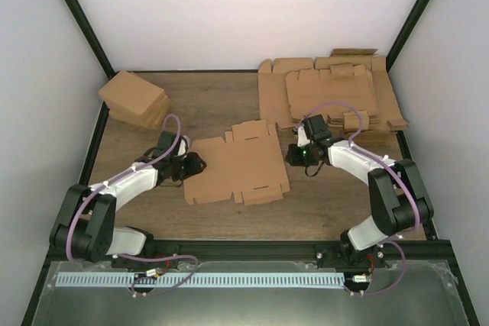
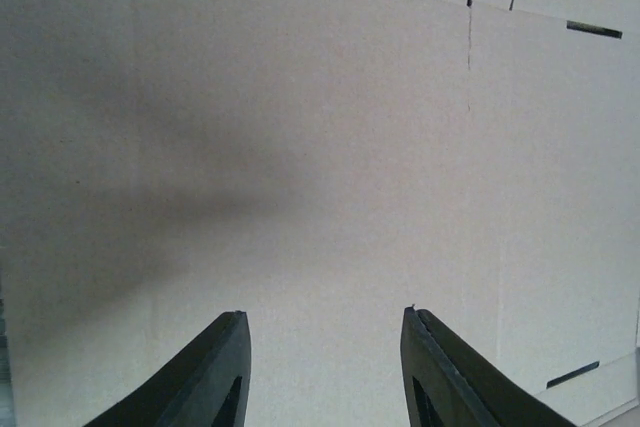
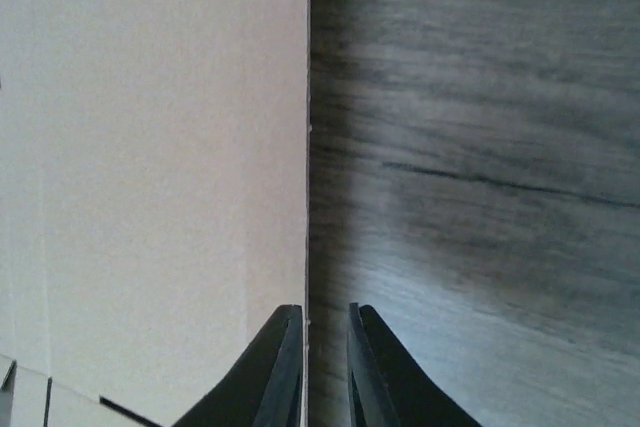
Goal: Fold the paper box
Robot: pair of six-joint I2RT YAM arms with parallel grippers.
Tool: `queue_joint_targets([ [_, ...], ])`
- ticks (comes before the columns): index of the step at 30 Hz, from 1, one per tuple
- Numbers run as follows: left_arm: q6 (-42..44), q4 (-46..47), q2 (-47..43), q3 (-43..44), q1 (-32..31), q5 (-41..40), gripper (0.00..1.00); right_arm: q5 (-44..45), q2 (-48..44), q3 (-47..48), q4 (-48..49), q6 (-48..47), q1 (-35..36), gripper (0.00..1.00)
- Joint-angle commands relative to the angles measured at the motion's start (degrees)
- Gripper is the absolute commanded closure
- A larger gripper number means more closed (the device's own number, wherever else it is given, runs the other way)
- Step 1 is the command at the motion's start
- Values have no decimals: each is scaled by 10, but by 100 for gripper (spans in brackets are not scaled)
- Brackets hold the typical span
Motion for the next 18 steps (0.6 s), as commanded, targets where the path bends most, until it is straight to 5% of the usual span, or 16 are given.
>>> queue_joint_targets([
  [1, 26, -39, -35, 17, 3, -21, 52, 30, 14, 34, -9, -17, 5, 84],
  [7, 47, -68, -83, 23, 3, -57, 44, 26, 18, 23, 11, -9, 5, 60],
  [18, 55, -34, -16, 17, 3, 7, 43, -100, 72, 5, 64, -6, 5, 56],
])
